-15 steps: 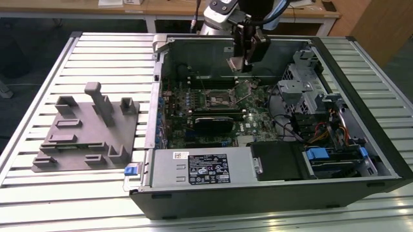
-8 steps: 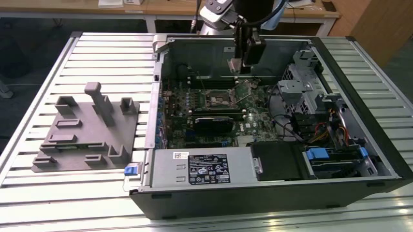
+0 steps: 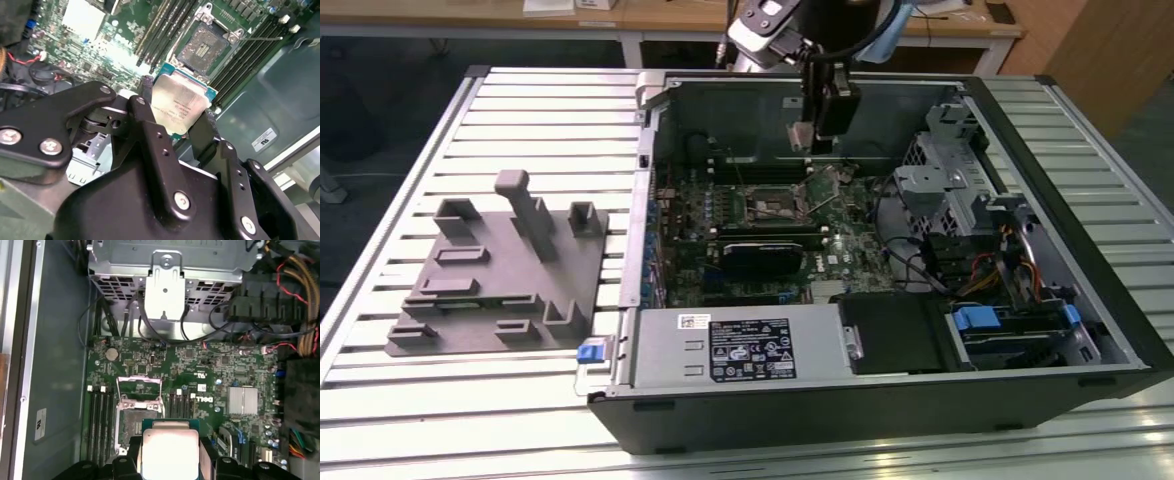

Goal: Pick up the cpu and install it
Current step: 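Place the cpu into insertion slot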

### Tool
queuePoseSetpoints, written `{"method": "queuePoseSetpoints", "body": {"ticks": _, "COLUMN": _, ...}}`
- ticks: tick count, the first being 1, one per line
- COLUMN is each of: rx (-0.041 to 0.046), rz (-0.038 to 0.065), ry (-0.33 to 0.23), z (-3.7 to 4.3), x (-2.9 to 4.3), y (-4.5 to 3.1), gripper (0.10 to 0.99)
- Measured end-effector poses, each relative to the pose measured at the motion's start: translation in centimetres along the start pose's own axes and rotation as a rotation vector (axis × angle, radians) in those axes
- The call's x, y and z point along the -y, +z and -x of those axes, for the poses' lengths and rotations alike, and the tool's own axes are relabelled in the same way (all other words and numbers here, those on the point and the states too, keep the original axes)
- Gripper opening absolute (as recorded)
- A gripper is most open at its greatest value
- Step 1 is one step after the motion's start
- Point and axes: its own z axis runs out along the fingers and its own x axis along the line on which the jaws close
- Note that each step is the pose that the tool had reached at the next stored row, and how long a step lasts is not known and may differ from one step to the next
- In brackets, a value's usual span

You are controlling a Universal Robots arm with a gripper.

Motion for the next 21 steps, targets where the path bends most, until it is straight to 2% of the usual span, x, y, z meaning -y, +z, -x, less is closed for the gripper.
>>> {"method": "queuePoseSetpoints", "body": {"ticks": 2, "rx": -0.0074, "rz": 0.000, "ry": -0.004, "z": -0.10, "x": 0.02, "y": 0.23, "gripper": 0.541}}
{"method": "queuePoseSetpoints", "body": {"ticks": 4, "rx": -0.0105, "rz": 0.000, "ry": -0.004, "z": -0.30, "x": 0.03, "y": 0.57, "gripper": 0.541}}
{"method": "queuePoseSetpoints", "body": {"ticks": 12, "rx": -0.0096, "rz": 0.001, "ry": 0.014, "z": -0.84, "x": 0.16, "y": 1.65, "gripper": 0.541}}
{"method": "queuePoseSetpoints", "body": {"ticks": 21, "rx": -0.0087, "rz": 0.001, "ry": 0.028, "z": -1.35, "x": 1.11, "y": 2.07, "gripper": 0.541}}
